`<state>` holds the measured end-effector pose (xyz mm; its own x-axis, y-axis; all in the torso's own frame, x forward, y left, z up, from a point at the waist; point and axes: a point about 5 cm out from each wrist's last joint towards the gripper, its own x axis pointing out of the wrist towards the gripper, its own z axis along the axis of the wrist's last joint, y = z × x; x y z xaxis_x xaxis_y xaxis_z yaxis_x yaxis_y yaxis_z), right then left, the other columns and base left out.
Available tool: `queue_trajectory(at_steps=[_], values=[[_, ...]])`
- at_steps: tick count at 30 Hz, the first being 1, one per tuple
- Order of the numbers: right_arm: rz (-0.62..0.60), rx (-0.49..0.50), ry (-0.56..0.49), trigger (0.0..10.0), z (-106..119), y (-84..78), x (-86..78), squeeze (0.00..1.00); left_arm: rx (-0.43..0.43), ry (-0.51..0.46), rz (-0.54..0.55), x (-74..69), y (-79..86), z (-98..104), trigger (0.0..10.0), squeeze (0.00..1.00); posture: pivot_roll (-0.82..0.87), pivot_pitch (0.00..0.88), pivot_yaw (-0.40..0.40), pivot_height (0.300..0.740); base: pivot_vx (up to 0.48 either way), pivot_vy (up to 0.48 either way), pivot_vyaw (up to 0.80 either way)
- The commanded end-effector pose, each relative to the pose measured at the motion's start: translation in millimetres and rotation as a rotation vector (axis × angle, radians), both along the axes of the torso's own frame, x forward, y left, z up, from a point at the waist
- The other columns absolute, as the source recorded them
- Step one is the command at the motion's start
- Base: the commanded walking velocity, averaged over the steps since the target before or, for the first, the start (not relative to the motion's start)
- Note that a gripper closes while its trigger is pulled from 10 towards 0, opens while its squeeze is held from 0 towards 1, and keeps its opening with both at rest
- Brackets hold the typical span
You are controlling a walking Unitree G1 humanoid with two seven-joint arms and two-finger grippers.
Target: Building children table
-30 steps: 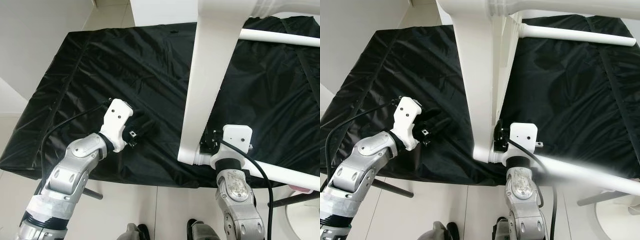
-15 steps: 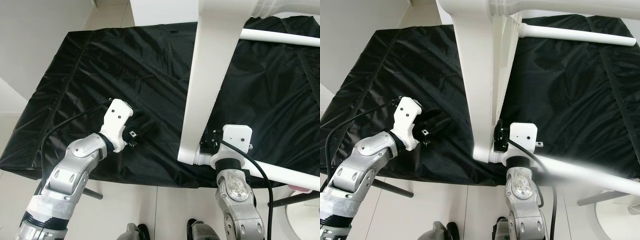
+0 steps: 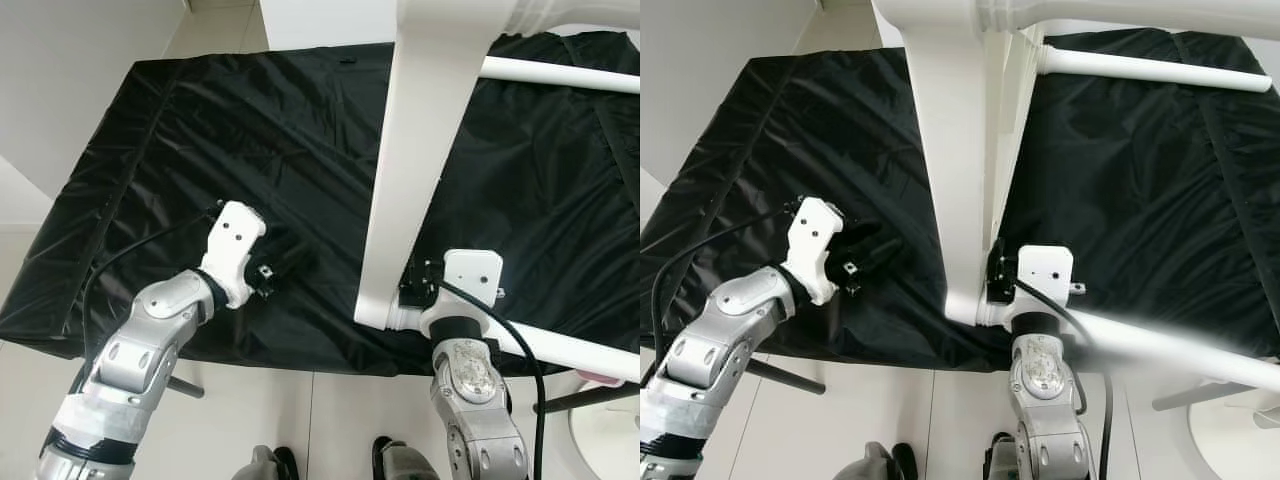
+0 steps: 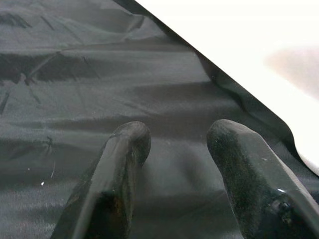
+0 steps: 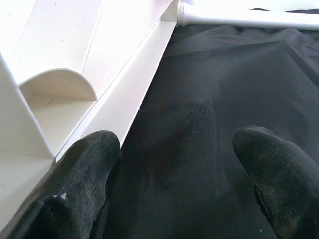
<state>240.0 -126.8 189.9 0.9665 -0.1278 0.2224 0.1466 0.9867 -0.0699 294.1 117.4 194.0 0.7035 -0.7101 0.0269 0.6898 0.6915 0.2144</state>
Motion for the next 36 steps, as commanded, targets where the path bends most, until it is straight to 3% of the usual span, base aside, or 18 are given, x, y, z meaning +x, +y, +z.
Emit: queue_trajectory(at_steps=[1,12,20,31,36], values=[[0.045,0.007,0.029,10.0,-6.1,10.0,-2.0,0.00,0.013,0.018,-0.029,-3.6,1.3,-3.0,10.0,0.00,-0.09,0.228,0.143,0.740,0.000,0.000,0.00],[0.064,0.001,0.021,10.0,-6.7,17.6,-0.9,0.00,0.029,0.015,-0.055,-2.0,-1.6,1.7,10.0,0.00,-0.06,0.225,0.187,0.740,0.000,0.000,0.00],[0.165,-0.004,0.025,10.0,-6.9,30.5,7.9,0.00,0.035,0.014,-0.025,-5.2,5.7,0.9,10.0,0.00,-0.02,0.221,0.145,0.740,0.000,0.000,0.00],[0.204,0.007,0.020,10.0,-8.6,43.9,18.2,0.00,0.051,0.008,0.017,-4.8,16.0,1.8,10.0,0.00,0.00,0.205,0.124,0.740,0.000,0.000,0.00],[0.180,0.000,0.025,10.0,-12.7,33.8,18.1,0.00,0.082,0.006,0.023,-7.7,23.7,2.3,10.0,0.00,0.00,0.199,0.119,0.740,0.000,0.000,0.00]])
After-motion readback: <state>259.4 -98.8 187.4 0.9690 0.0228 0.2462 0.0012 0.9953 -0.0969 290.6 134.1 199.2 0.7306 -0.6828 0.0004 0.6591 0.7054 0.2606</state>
